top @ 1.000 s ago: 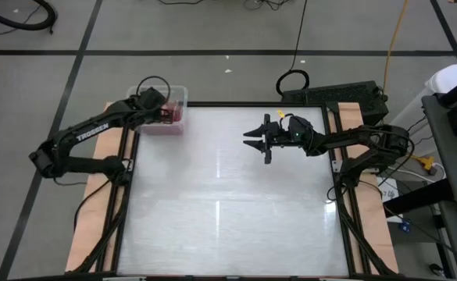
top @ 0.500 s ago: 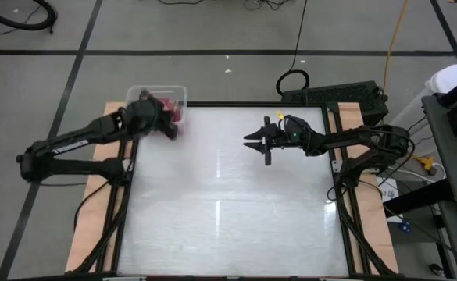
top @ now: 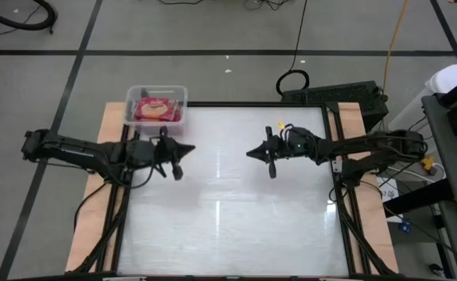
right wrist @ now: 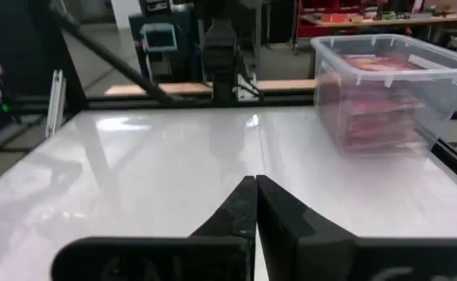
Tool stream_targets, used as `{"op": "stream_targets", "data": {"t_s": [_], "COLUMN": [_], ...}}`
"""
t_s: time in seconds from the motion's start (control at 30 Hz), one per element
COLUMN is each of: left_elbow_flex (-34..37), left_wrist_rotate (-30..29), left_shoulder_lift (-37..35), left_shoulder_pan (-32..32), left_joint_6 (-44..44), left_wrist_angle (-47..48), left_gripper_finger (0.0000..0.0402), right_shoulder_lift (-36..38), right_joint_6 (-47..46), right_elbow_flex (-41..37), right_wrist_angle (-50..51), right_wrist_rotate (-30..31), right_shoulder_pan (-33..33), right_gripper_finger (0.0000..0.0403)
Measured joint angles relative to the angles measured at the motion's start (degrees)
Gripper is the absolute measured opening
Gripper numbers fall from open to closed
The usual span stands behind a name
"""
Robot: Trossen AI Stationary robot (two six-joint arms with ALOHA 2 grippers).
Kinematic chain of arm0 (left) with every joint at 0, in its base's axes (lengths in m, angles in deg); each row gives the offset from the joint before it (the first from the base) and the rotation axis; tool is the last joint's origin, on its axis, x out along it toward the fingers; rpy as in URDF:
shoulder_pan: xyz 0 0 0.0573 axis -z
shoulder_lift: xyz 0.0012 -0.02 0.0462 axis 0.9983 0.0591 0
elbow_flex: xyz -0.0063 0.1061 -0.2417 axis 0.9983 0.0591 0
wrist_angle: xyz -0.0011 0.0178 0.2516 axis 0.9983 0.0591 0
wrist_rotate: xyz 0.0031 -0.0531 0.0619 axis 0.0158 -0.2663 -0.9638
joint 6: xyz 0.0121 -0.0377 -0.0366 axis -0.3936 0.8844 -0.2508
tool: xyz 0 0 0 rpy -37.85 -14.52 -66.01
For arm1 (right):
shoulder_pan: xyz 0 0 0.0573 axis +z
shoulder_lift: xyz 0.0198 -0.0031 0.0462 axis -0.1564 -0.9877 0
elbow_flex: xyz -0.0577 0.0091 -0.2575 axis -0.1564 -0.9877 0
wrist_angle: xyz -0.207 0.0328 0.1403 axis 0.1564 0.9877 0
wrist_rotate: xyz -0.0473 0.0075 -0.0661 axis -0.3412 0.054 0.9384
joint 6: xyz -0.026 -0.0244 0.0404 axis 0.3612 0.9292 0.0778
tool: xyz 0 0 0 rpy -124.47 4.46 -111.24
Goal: Sort popcorn bags into baskets
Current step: Return to Home Position
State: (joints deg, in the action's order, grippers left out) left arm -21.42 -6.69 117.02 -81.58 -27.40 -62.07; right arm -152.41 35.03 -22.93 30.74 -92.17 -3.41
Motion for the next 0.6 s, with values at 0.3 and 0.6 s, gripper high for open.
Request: {"op": "stream_targets", "data": {"t_s": [0.3, 0.6], "left_elbow_flex": [12.22, 13.95], "left_wrist_rotate": [0.04, -5.41], "left_shoulder_lift": [-0.34, 0.08], "left_shoulder_pan": [4.72, 3.77], "left_joint_6": [-5.91, -0.90], "left_wrist_angle": [-21.00, -13.41], "left_gripper_finger": [0.0006, 0.0013], "right_shoulder_lift": [6.49, 14.91], "right_joint_6": [2.79, 6.42], "right_elbow_flex": [-4.38, -16.10], "right_wrist_angle": [5.87, 3.65], "right_wrist_rotate": [11.57, 13.78], "right_shoulder_pan": [7.50, 8.20], "right_gripper_finger": [0.0001, 0.0001]}}
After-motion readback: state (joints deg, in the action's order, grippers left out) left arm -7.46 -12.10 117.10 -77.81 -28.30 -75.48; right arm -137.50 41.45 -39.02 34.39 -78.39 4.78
